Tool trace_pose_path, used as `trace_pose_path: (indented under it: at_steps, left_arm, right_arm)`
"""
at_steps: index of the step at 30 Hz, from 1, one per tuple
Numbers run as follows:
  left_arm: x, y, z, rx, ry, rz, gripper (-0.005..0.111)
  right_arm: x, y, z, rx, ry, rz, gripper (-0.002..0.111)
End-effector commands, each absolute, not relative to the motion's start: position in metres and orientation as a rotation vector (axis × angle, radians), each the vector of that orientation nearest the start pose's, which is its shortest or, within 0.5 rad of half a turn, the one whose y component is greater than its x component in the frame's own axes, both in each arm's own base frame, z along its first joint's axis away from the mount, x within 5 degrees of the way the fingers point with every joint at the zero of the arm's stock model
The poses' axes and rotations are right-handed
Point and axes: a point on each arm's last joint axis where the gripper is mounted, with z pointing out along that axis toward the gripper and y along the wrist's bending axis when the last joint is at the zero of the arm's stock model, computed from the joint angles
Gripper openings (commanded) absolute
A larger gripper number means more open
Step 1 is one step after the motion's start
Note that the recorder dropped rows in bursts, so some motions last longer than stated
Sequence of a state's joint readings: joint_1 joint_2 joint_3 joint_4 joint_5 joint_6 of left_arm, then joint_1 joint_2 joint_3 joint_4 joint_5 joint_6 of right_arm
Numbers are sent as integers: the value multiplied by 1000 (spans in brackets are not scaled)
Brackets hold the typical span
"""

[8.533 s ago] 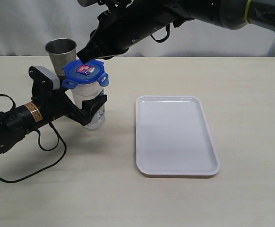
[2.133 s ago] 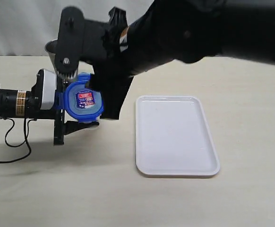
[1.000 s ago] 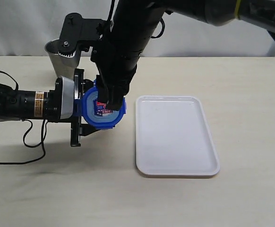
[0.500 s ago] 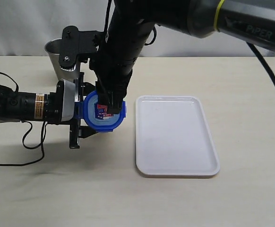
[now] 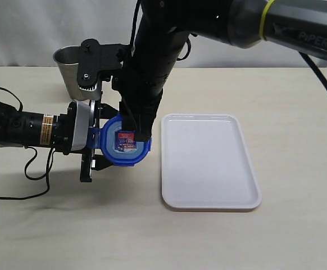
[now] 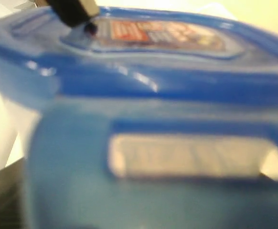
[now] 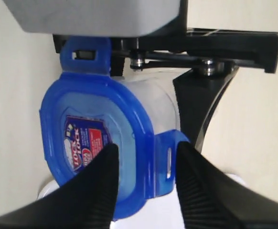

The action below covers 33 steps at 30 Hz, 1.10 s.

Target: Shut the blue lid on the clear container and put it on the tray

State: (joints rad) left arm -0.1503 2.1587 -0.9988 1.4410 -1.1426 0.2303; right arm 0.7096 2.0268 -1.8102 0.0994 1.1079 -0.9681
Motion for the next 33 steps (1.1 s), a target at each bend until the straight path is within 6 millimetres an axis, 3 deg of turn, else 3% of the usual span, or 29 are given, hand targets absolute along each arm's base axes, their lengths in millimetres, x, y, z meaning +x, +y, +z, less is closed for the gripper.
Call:
trace_pose_path:
  at_steps: [1,4,9,16,26,33]
  left_arm:
    - [342,-137,113,1556,916,-488,0]
    - [342,-137,113,1556,916,-488,0]
    - [342,-137,113,1555,918,-490,0]
    - [342,-137,113,1555,918,-489,0]
    - [342,-137,113,1555,921,-493,0]
    - [342,-137,113,1551,931,-504,0]
  right_arm:
    - [325,295,242,-2069,1960,142,35]
    - [326,296,238,-2058,1981,149,35]
    - [329,299,208,-2124,2043,169,34]
    - [328,304,209,-2111,2015,226,23]
    - [322,312,203,-2146,1981,296,23]
    - [317,321,188,-2193,1976,315,23]
